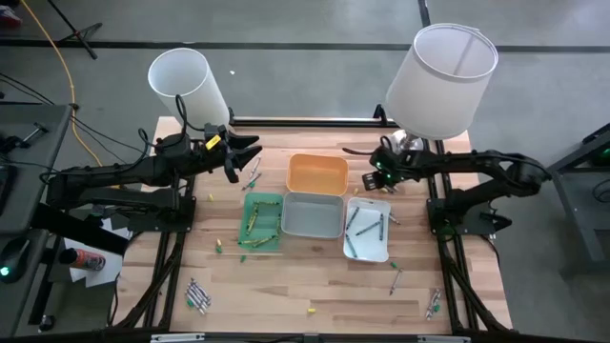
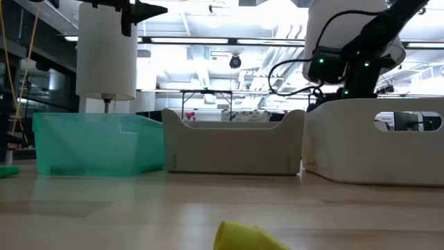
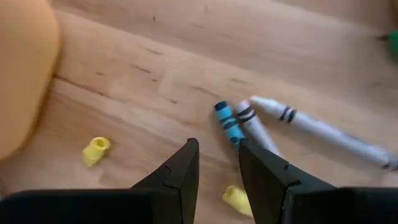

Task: Sort crayons
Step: Put the blue crayon into the white bin

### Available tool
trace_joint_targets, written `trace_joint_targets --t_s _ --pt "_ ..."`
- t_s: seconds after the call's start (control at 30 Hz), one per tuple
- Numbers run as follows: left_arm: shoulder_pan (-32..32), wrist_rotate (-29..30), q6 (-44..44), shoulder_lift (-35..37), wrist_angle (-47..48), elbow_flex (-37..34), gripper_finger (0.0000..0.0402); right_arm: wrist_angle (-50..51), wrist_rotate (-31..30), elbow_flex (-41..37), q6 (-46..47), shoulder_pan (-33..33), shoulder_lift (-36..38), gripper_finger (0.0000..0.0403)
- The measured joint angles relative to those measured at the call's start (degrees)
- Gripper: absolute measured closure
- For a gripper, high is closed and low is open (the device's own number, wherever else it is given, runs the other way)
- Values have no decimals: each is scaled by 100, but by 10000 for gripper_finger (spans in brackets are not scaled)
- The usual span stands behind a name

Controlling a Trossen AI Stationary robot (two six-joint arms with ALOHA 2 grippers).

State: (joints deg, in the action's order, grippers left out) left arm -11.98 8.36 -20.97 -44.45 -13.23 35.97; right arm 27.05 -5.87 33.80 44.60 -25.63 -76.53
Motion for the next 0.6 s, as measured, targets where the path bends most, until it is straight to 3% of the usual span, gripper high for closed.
trace_joint_targets --t_s 0.17,0.6 --pt "2 0 -75 0 -7 0 206 165 5 211 -460 0 -213 293" --pt "1 0 -304 0 -10 0 206 145 -65 224 -612 9 -792 293"
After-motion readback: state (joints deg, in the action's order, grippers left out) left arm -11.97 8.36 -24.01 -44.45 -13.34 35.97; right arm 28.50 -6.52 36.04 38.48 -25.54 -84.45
